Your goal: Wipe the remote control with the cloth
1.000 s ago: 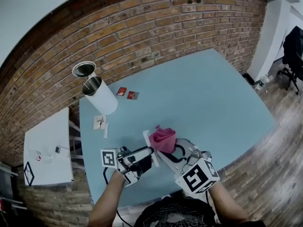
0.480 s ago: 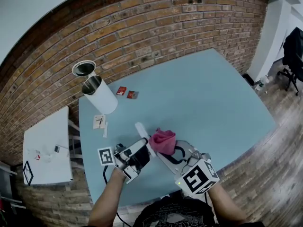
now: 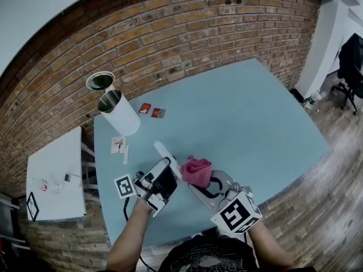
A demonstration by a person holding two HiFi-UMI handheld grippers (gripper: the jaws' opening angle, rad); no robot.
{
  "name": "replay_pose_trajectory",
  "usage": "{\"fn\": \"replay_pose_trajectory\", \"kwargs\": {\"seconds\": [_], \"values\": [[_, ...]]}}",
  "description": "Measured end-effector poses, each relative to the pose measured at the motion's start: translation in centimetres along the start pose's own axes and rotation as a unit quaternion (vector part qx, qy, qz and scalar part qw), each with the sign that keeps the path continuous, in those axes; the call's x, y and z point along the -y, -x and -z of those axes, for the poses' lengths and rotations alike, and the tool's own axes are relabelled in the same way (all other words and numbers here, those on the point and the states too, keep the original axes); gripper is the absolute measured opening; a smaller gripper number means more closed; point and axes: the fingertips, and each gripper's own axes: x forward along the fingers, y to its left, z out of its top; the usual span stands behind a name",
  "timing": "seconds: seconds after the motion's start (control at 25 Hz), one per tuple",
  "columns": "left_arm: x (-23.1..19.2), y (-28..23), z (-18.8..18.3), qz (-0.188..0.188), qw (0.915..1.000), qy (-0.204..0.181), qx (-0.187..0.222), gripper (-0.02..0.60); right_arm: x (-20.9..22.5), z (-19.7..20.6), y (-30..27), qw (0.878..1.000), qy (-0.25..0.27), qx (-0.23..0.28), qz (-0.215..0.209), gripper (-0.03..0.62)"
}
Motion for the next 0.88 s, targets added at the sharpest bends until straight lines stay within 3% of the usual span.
{"fn": "replay_pose_trajectory", "kwargs": {"seconds": [0.2,0.32,0.68,0.88], "values": [[-0.3,0.3,-0.6,-0.024,0.9994,-0.015,0.02,0.213,-0.5,1.0,0.0,1.0,0.003,-0.006,-0.006,0.064],[-0.7,0.6,-0.6,-0.056,0.9974,-0.041,0.018,0.212,-0.4,-0.6,0.5,1.0,-0.008,0.024,-0.005,0.064],[-1.8,0.6,1.9,-0.121,0.9874,-0.088,-0.051,0.212,-0.6,-1.6,0.4,0.999,-0.03,0.038,-0.005,0.064],[-2.2,0.3,3.5,-0.132,0.9835,-0.092,-0.083,0.212,-0.1,-1.9,0.5,0.998,-0.033,0.046,0.0,0.064]]}}
